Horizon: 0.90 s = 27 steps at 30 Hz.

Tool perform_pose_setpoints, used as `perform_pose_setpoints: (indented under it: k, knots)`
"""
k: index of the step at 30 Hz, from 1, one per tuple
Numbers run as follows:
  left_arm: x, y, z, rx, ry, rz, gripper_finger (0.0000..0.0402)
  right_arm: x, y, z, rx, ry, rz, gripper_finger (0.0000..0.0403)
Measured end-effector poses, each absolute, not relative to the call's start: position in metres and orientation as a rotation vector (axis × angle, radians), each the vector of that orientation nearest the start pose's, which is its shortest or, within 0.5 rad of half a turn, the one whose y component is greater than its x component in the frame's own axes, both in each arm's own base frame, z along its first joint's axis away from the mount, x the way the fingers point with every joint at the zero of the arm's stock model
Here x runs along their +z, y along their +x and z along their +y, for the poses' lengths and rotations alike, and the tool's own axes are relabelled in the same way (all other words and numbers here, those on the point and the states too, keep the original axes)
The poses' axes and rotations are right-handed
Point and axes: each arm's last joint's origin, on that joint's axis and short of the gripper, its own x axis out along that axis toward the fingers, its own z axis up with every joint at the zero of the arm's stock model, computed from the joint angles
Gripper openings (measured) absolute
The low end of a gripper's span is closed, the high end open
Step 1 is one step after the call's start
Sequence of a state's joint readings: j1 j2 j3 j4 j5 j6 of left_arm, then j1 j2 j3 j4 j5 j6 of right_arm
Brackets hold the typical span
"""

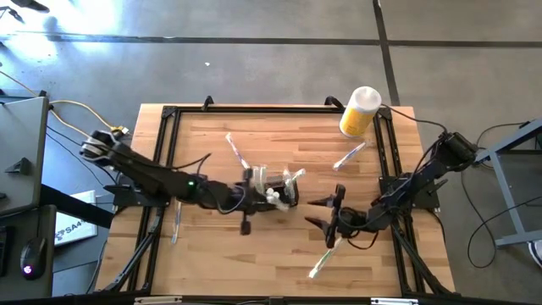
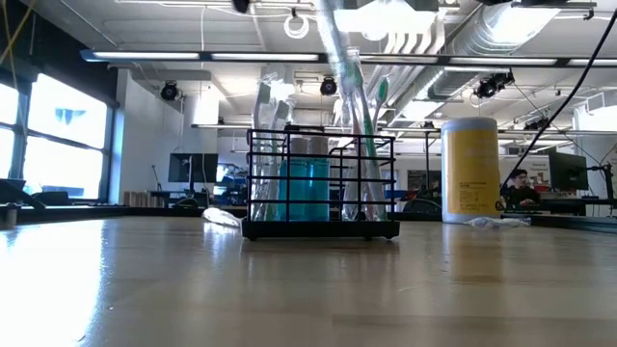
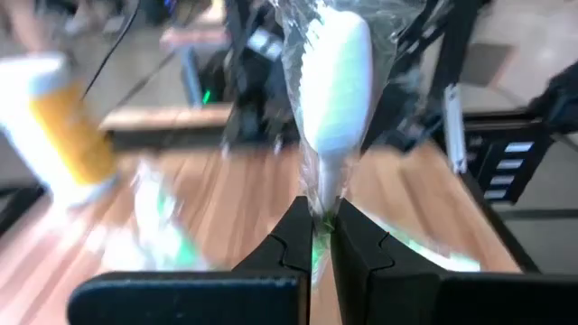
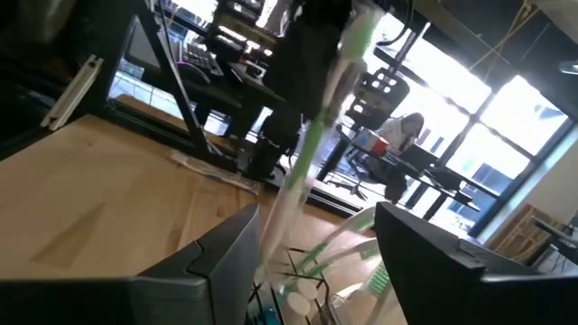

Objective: Pick & Place toothbrushing station
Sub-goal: Put the green toothbrush into the black mesh organizer

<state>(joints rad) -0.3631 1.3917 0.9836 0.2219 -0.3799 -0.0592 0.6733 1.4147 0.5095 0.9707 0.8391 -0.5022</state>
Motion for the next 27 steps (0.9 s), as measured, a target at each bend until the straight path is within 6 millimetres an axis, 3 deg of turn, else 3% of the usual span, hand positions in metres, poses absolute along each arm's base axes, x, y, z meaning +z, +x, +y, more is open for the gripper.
perform_pose_setpoints:
  k: [5,9,22,27]
  knots:
    - [0.311,0.269,-0.108,0.196,-0.019,0.241,0.0009,0.211,0.220,0.148,-0.170,-0.474,0.019,0.0207]
    - [0.310,0.256,-0.107,0.356,-0.002,0.274,0.0009,0.210,0.222,0.146,-0.169,-0.463,0.032,0.0207]
    - [0.288,0.261,-0.087,0.487,-0.077,0.405,0.0013,0.209,0.227,0.138,-0.197,-0.401,0.038,0.0206]
    - [0.269,0.267,-0.083,0.489,-0.115,0.455,0.0014,0.209,0.227,0.138,-0.174,-0.401,0.034,0.0206]
